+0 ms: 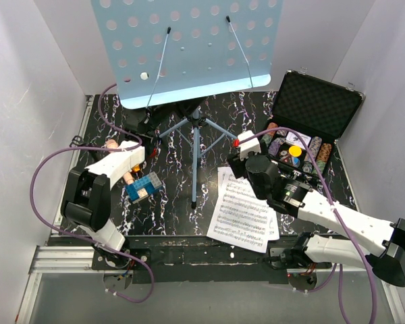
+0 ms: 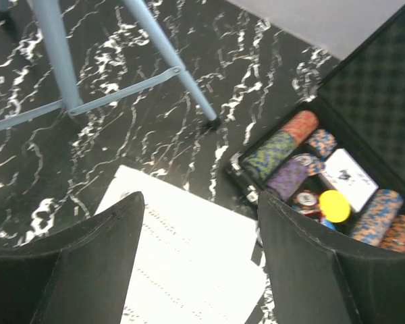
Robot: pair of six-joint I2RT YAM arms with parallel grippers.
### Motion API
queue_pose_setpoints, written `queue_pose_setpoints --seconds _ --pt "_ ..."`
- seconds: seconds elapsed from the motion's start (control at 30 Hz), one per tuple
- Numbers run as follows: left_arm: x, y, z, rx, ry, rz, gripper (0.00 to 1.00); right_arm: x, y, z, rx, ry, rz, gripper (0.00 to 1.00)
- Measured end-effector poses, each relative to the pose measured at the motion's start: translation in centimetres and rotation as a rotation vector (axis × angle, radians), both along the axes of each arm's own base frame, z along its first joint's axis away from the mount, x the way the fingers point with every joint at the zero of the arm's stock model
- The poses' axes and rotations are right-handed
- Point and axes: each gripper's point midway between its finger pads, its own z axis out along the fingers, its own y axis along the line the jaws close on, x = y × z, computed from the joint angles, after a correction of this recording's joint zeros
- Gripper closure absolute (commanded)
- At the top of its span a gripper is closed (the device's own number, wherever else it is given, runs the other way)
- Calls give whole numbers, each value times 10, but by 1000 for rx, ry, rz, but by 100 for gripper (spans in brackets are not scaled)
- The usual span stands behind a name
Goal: Pack up the instrument practice props
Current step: Unscrew the knob on the music stand.
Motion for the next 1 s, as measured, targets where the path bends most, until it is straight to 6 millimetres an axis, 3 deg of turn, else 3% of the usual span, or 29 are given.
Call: queue_pose_setpoints --seconds 0.27,0.53,0.77,1.0 --pt "-8 18 -7 -38 -17 98 100 -10 27 -28 125 140 58 24" --pt "-15 27 -13 -53 -42 138 100 -10 42 -40 245 168 70 25" --pt "-16 30 -20 -66 -49 154 100 7 52 -55 354 147 57 23" --pt "-19 34 -37 -64 -25 167 100 33 84 -74 412 174 96 19"
